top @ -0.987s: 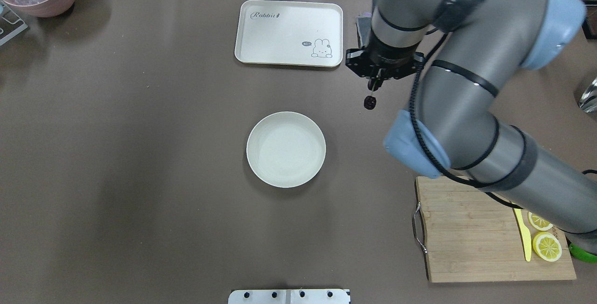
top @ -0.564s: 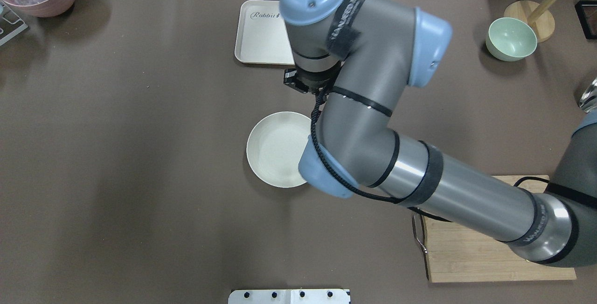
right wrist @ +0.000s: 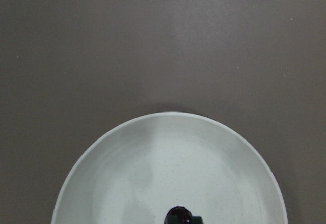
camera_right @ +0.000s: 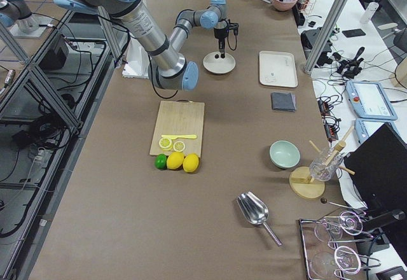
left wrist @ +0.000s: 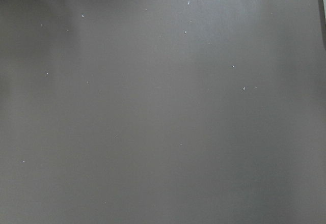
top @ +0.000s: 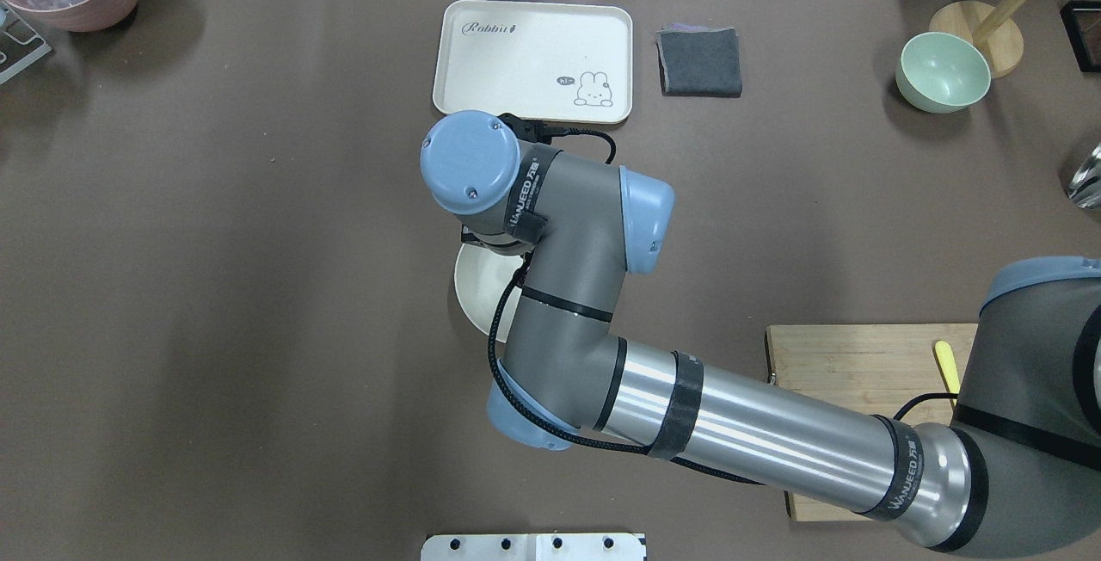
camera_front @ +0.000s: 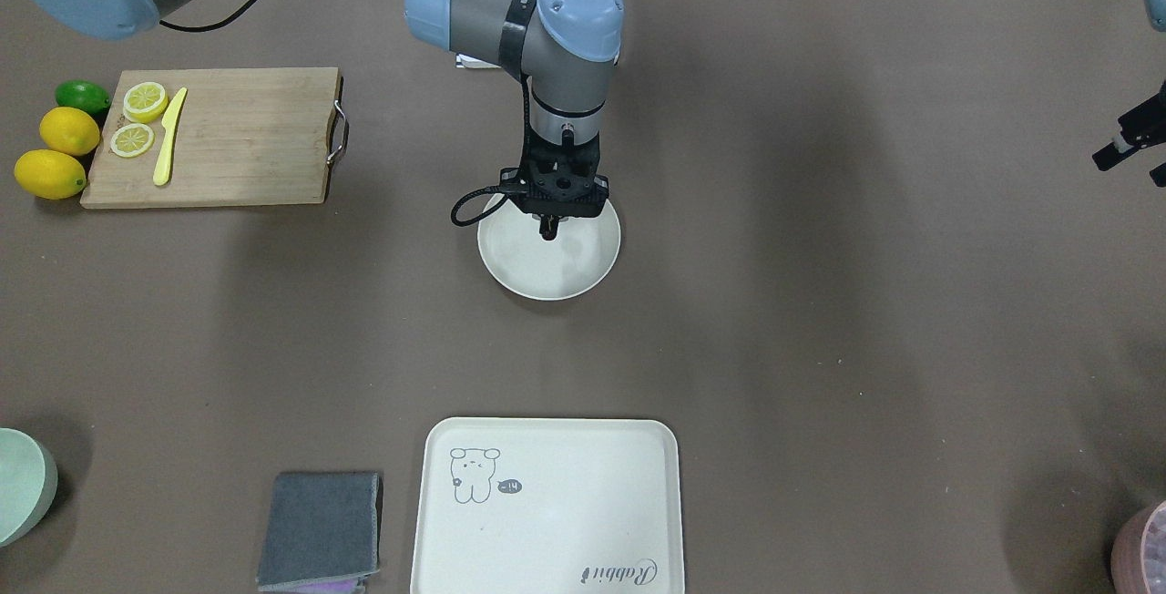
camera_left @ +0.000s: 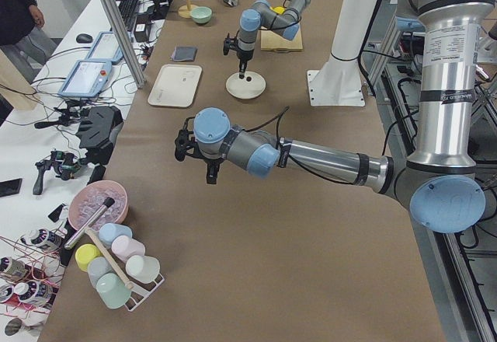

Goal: Place red cherry on plate
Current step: 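Lower the cherries into the white plate and open the right gripper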

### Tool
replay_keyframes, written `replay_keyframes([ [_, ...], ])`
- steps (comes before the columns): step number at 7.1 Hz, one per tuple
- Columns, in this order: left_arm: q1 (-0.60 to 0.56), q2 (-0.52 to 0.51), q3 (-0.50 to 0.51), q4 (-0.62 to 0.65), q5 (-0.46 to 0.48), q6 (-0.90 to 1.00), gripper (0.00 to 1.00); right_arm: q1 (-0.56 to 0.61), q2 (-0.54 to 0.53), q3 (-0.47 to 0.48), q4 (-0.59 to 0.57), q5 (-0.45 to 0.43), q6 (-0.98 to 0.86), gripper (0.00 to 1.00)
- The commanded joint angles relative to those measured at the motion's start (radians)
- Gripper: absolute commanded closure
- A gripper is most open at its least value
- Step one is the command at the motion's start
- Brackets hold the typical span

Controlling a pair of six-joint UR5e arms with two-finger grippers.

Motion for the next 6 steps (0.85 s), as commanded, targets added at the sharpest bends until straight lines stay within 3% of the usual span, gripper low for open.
replay_keyframes([
  [1,-0.010,0.009,0.001,0.000,0.001,-0.007,0.02,-0.048,-0.040,-0.011,0.060,-0.067,-0.001,1.00],
  [2,-0.010,0.011,0.001,0.000,0.001,-0.007,0.02,-0.056,-0.057,-0.024,0.101,-0.077,-0.001,1.00],
  [3,-0.018,0.012,0.004,0.000,0.001,-0.007,0.02,-0.056,-0.059,-0.034,0.118,-0.077,0.001,0.88],
  [5,-0.030,0.012,0.007,0.000,0.001,-0.007,0.02,-0.048,-0.050,-0.033,0.121,-0.075,-0.007,0.00],
  [6,-0.030,0.012,0.007,0.000,0.001,-0.009,0.02,-0.030,-0.045,-0.016,0.117,-0.054,-0.009,0.00],
])
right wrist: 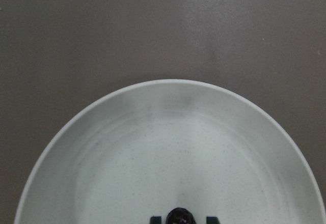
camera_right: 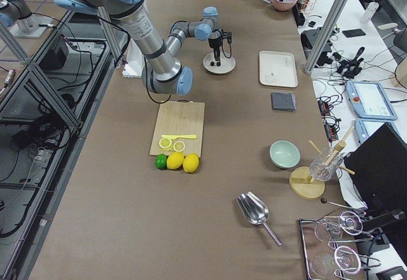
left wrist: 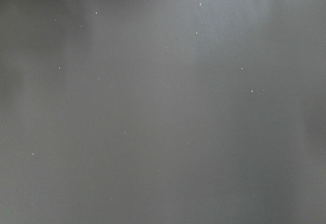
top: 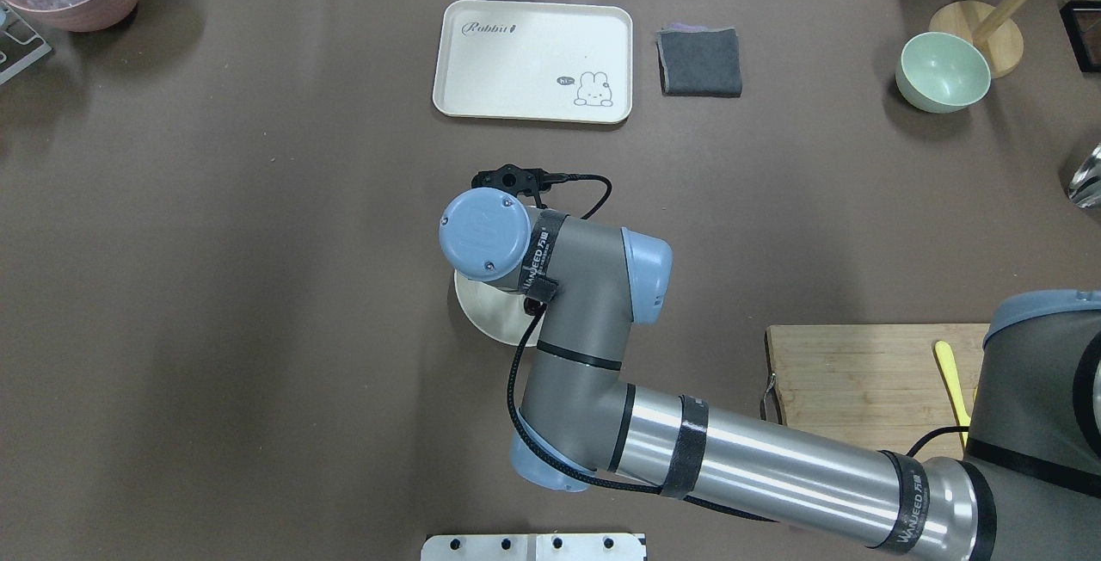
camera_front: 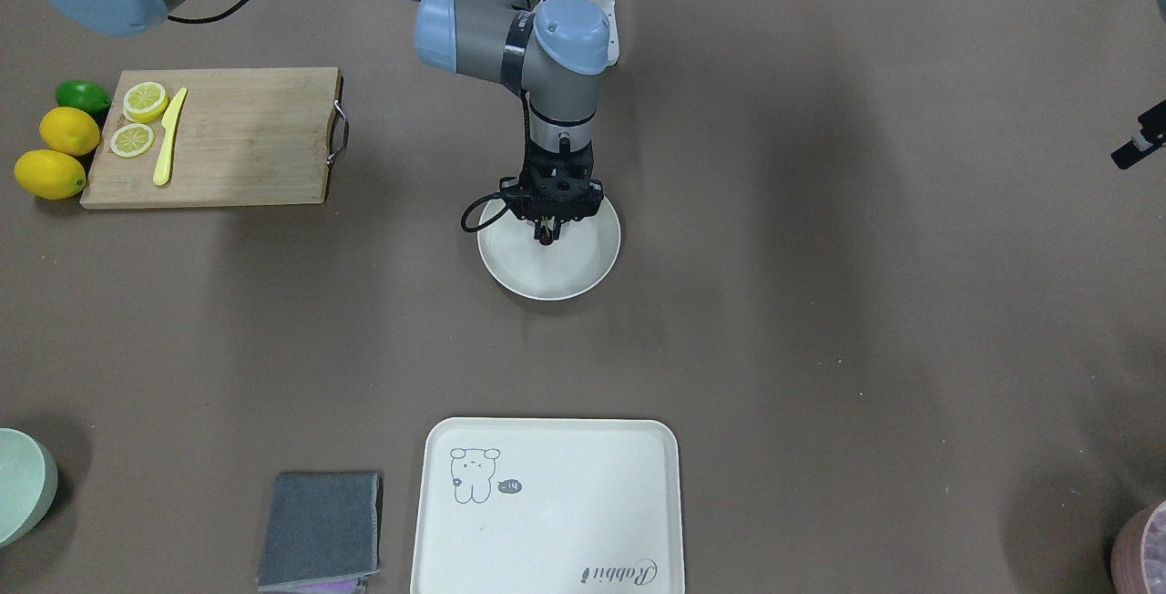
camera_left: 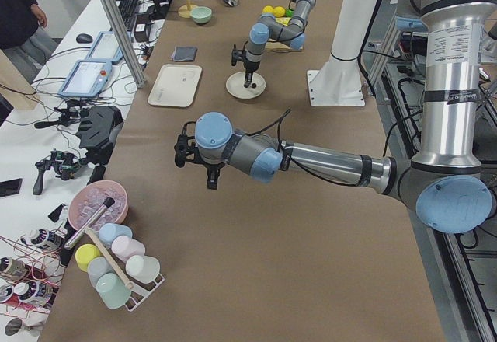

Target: Place red cherry on plate

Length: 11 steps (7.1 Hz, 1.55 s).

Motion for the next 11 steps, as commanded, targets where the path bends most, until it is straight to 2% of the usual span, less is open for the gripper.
replay_keyframes([
  [1,-0.002,0.000,0.005,0.000,0.000,-0.001,0.02,0.052,0.004,0.064,-0.011,0.069,-0.010,0.00],
  [2,-0.002,-0.001,0.030,0.002,0.000,-0.007,0.02,0.123,-0.003,0.132,-0.040,0.165,-0.019,0.00],
  [3,-0.002,-0.001,0.051,0.000,0.000,-0.007,0.02,0.183,-0.029,0.247,-0.156,0.234,-0.095,0.00],
  [4,-0.003,-0.001,0.065,-0.002,0.000,0.005,0.02,0.256,-0.121,0.430,-0.281,0.283,-0.206,0.00],
  [5,-0.014,0.000,0.086,-0.008,0.014,0.011,0.02,0.369,-0.251,0.535,-0.313,0.381,-0.358,0.00],
  [6,-0.013,0.009,0.094,-0.011,0.052,0.013,0.02,0.474,-0.338,0.546,-0.312,0.441,-0.531,0.00],
  [7,-0.011,0.014,0.115,-0.014,0.076,0.075,0.02,0.563,-0.402,0.534,-0.310,0.445,-0.695,0.00],
  [8,-0.013,0.008,0.169,-0.011,0.078,0.183,0.02,0.675,-0.455,0.502,-0.306,0.500,-0.853,0.00],
  [9,-0.014,0.000,0.200,-0.014,0.078,0.210,0.02,0.779,-0.495,0.450,-0.304,0.568,-1.033,0.00],
  [11,-0.014,0.008,0.203,-0.012,0.115,0.210,0.02,0.956,-0.589,0.364,-0.302,0.655,-1.306,0.00],
])
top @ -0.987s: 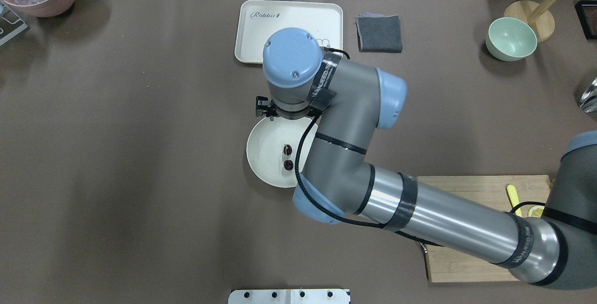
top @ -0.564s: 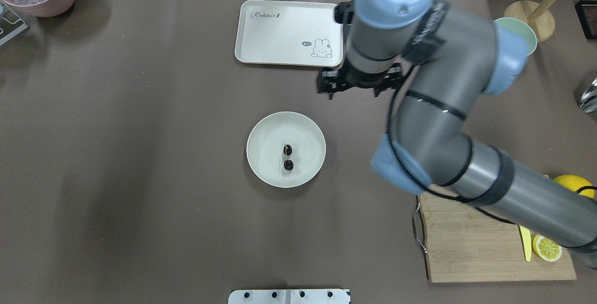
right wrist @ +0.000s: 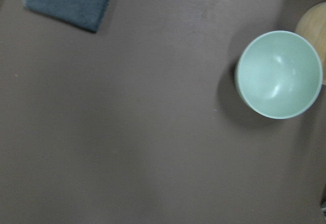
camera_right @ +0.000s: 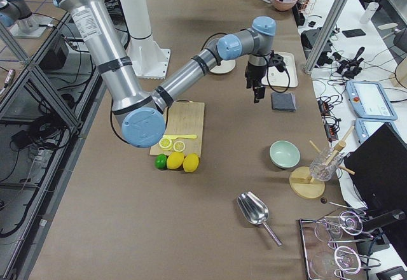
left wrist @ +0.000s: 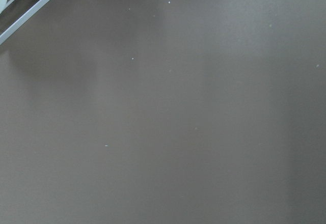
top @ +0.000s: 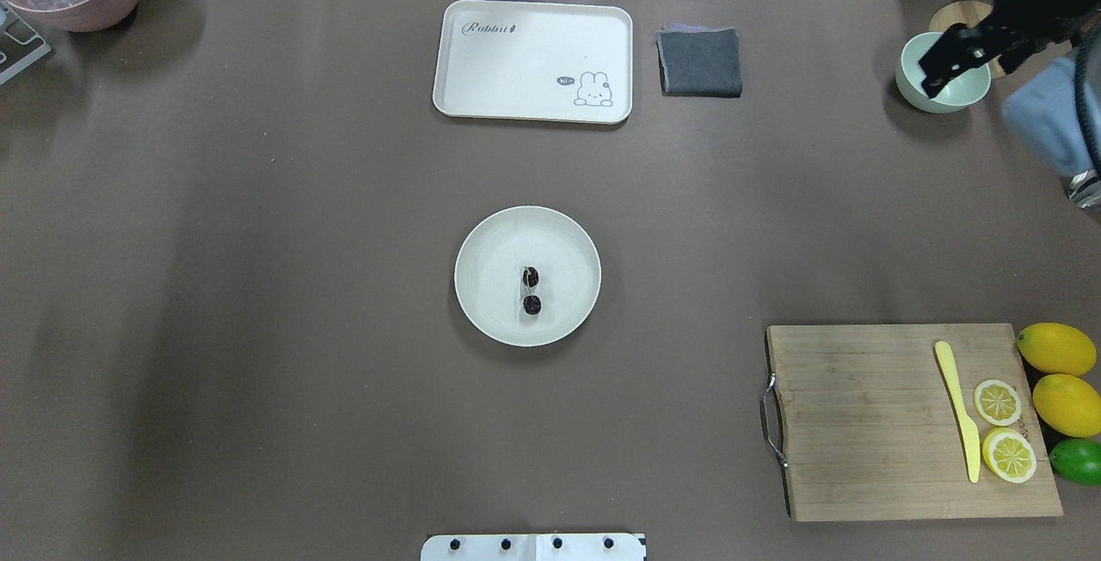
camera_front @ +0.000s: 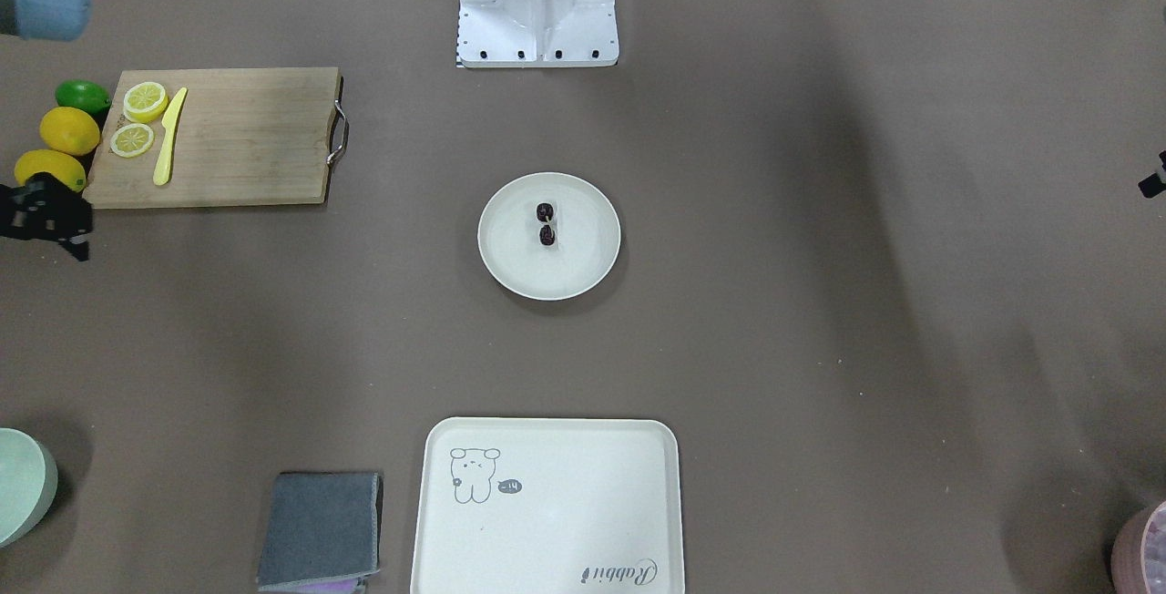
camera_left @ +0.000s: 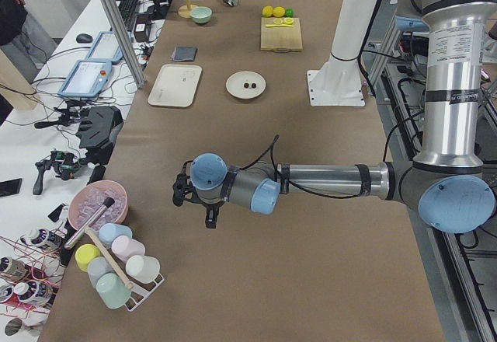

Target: Place red cherry on plate

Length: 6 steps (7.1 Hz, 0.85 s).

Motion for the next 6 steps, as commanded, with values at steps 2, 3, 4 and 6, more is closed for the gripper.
replay_keyframes([
  [2,0.003,0.005,0.009,0.006,0.106,0.010,0.02,0.214,-0.129,-0.117,0.002,0.081,-0.343,0.00],
  [3,0.001,0.006,0.004,0.006,0.098,0.010,0.02,0.240,-0.164,-0.136,0.050,0.105,-0.389,0.00],
  [4,0.003,0.005,-0.001,0.006,0.095,0.008,0.02,0.254,-0.206,-0.148,0.120,0.116,-0.391,0.00],
  [6,-0.002,0.016,-0.002,-0.001,0.043,0.008,0.02,0.277,-0.328,-0.040,0.147,0.150,-0.389,0.00],
])
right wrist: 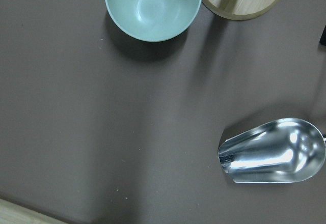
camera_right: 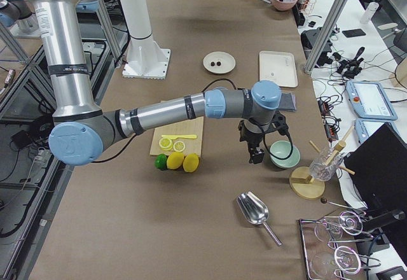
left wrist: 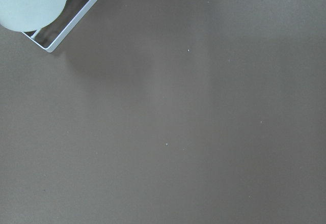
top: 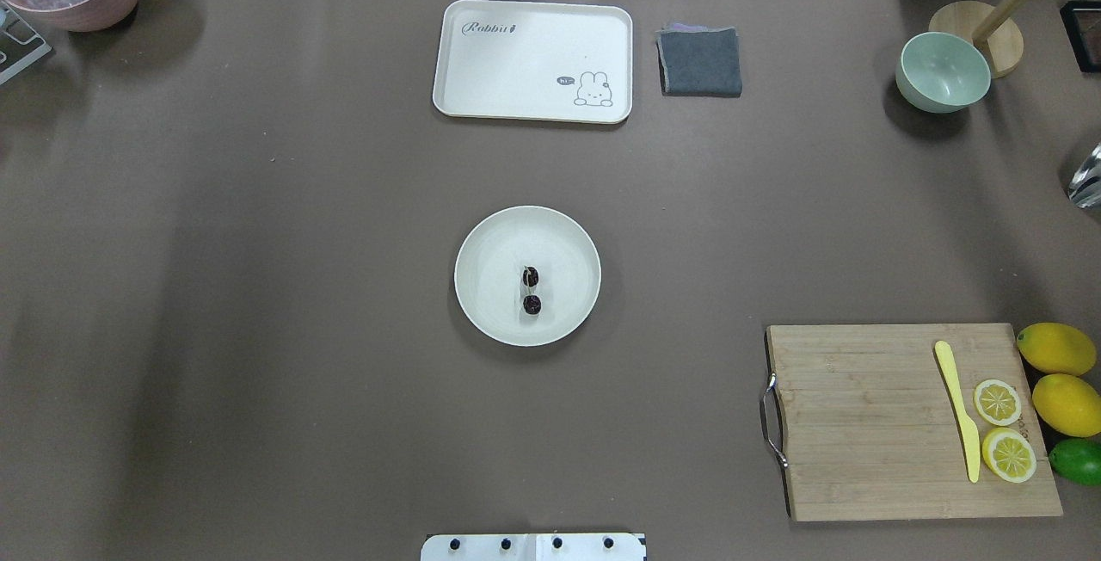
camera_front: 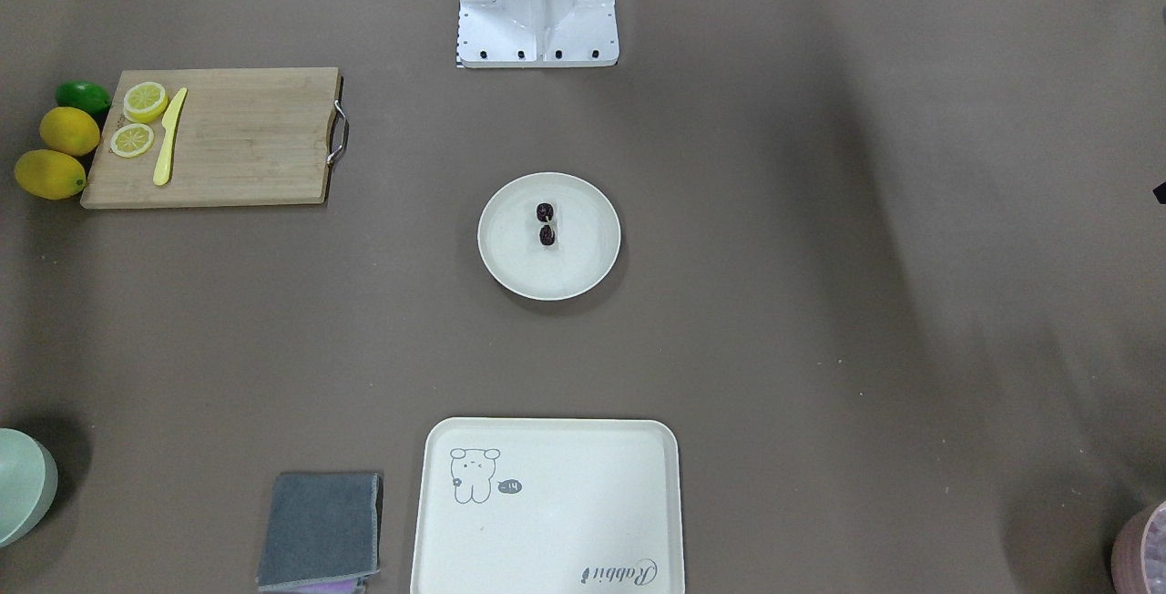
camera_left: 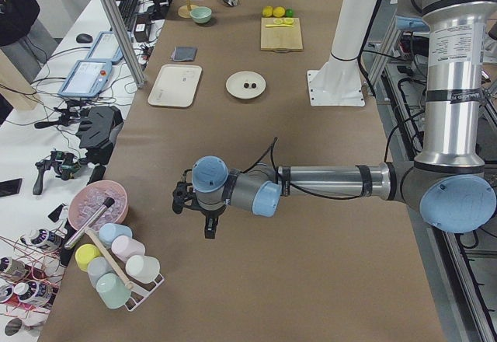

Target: Place red cherry on plate

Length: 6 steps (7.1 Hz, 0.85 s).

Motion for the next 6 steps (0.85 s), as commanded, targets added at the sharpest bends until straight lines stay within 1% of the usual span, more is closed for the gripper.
replay_keyframes([
  [1,-0.004,0.068,-0.034,-0.020,-0.047,0.000,0.02,0.022,-0.149,0.102,0.026,0.015,-0.013,0.00],
  [2,-0.007,0.105,-0.047,-0.061,-0.050,0.001,0.02,0.046,-0.244,0.126,0.121,0.016,-0.025,0.00],
  [3,-0.027,0.159,-0.055,-0.113,-0.056,0.001,0.02,0.054,-0.295,0.127,0.188,0.018,-0.015,0.00],
  [4,-0.030,0.189,-0.049,-0.147,-0.085,0.001,0.02,0.054,-0.285,0.120,0.181,0.032,0.004,0.00],
  [5,-0.033,0.184,-0.030,-0.135,-0.116,0.000,0.02,0.054,-0.286,0.118,0.180,0.051,0.024,0.00],
  [6,-0.082,0.170,0.025,-0.127,-0.108,0.000,0.02,0.054,-0.288,0.115,0.178,0.055,0.025,0.00],
])
